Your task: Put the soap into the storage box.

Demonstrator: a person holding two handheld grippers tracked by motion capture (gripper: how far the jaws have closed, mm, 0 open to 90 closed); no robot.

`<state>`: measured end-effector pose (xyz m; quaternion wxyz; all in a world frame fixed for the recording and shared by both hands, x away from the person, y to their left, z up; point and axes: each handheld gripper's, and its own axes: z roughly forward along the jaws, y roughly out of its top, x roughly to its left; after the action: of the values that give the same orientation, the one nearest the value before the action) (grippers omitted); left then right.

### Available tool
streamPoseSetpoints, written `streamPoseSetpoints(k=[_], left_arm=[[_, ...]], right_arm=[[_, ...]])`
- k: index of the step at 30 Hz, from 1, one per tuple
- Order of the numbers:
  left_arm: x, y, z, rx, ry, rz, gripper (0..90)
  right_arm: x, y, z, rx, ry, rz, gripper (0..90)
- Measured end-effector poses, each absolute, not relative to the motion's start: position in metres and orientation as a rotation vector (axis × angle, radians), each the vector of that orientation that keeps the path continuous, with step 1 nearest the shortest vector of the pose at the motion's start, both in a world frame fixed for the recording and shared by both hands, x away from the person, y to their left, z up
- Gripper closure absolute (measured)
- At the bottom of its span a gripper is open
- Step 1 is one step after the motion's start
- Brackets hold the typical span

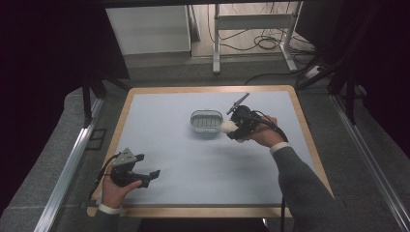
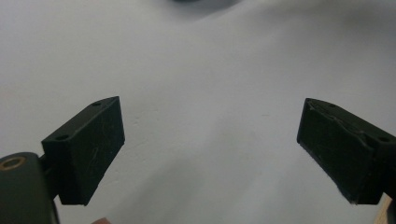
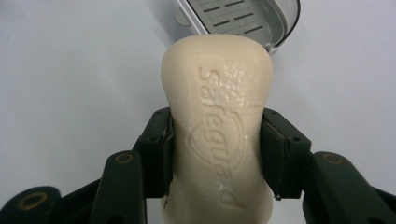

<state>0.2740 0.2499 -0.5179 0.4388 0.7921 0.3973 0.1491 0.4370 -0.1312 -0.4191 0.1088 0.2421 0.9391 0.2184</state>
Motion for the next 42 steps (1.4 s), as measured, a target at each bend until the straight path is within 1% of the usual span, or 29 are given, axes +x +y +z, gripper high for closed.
streamPoseSetpoints(k=[42], left_arm=[[0.274,0.251,-0.517,1.966,0.986,0.374,8.0]], right_arm=[[0.482,-0.103,-0.414,0.634,2.794,0.667,49.2]])
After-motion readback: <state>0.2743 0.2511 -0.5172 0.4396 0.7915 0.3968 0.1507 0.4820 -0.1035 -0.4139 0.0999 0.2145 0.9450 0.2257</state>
